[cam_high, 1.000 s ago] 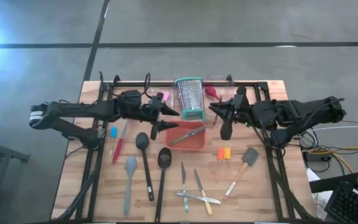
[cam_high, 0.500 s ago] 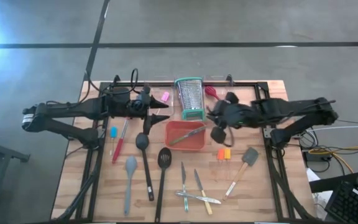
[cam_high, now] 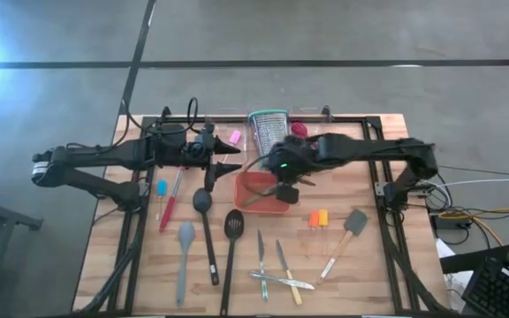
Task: Pick & Place Kitchen Items
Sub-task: Put the gold knife into the orange bin
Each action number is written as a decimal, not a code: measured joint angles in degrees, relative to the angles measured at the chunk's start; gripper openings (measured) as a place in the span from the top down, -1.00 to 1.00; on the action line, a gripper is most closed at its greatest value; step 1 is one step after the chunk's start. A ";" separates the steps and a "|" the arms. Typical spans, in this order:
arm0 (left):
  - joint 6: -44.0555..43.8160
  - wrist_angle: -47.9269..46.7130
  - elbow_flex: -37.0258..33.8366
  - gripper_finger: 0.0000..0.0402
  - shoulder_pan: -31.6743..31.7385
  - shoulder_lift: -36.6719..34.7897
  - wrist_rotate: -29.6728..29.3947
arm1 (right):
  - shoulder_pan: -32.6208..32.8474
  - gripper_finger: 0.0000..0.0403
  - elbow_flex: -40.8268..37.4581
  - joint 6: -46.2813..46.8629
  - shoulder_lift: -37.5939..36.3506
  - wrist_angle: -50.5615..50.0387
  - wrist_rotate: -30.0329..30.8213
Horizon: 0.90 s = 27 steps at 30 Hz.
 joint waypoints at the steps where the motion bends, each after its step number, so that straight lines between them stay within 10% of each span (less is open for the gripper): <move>1: 0.50 0.02 0.00 -0.15 0.00 0.00 -0.01 | 0.02 0.86 1.68 -1.93 2.26 -1.48 -0.08; 13: 0.84 0.70 -0.17 -0.15 -0.04 -0.47 0.06 | -0.59 0.86 19.31 -13.28 22.45 -11.51 -6.16; 27: 5.89 -0.84 0.36 -0.12 0.02 -9.09 -9.82 | -1.03 0.86 18.31 -13.83 24.60 -10.17 -6.22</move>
